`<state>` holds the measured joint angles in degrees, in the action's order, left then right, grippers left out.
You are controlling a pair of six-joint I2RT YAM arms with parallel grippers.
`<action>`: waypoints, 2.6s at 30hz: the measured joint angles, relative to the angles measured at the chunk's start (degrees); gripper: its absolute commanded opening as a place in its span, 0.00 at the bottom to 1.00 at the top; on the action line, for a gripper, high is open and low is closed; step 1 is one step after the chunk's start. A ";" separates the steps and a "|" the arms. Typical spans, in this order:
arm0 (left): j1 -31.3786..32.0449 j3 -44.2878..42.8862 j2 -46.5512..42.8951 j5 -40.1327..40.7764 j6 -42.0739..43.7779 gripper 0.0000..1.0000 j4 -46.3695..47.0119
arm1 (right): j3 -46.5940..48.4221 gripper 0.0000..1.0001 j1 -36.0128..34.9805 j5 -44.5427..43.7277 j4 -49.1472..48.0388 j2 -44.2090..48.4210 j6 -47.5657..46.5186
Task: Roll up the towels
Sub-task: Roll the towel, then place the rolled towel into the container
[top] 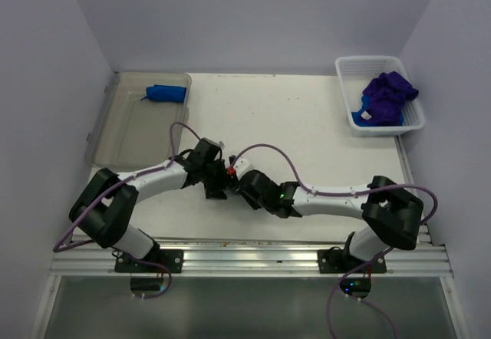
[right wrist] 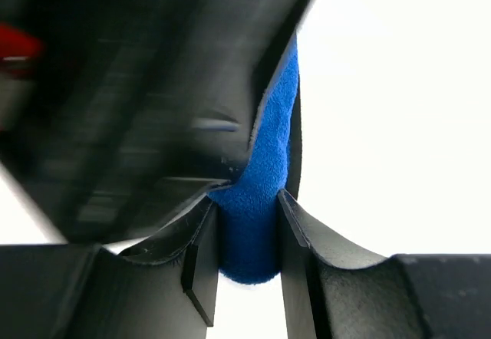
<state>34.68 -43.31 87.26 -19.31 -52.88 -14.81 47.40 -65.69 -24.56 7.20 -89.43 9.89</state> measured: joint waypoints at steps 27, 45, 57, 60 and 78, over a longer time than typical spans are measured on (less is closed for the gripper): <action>-0.92 6.95 -4.85 2.58 -1.07 0.90 7.10 | -5.99 0.32 25.38 61.35 -19.43 -8.87 23.89; -0.46 12.11 -4.72 7.30 -11.50 0.54 17.40 | -7.56 0.32 27.10 68.08 -29.18 -12.24 32.61; -0.37 11.23 -3.96 9.97 -12.66 0.34 14.97 | -7.52 0.77 27.15 67.01 -25.03 -10.32 32.30; -0.39 9.77 -4.37 10.82 -12.44 0.33 12.35 | -7.41 0.79 27.63 64.89 -18.08 -4.13 29.79; -26.51 -24.65 -9.73 17.11 -2.99 0.34 -3.67 | -3.50 0.88 37.48 57.40 6.60 25.24 21.75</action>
<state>8.16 -67.96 77.54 -2.20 -55.88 -18.48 43.90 -28.21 32.84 13.80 -64.18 31.64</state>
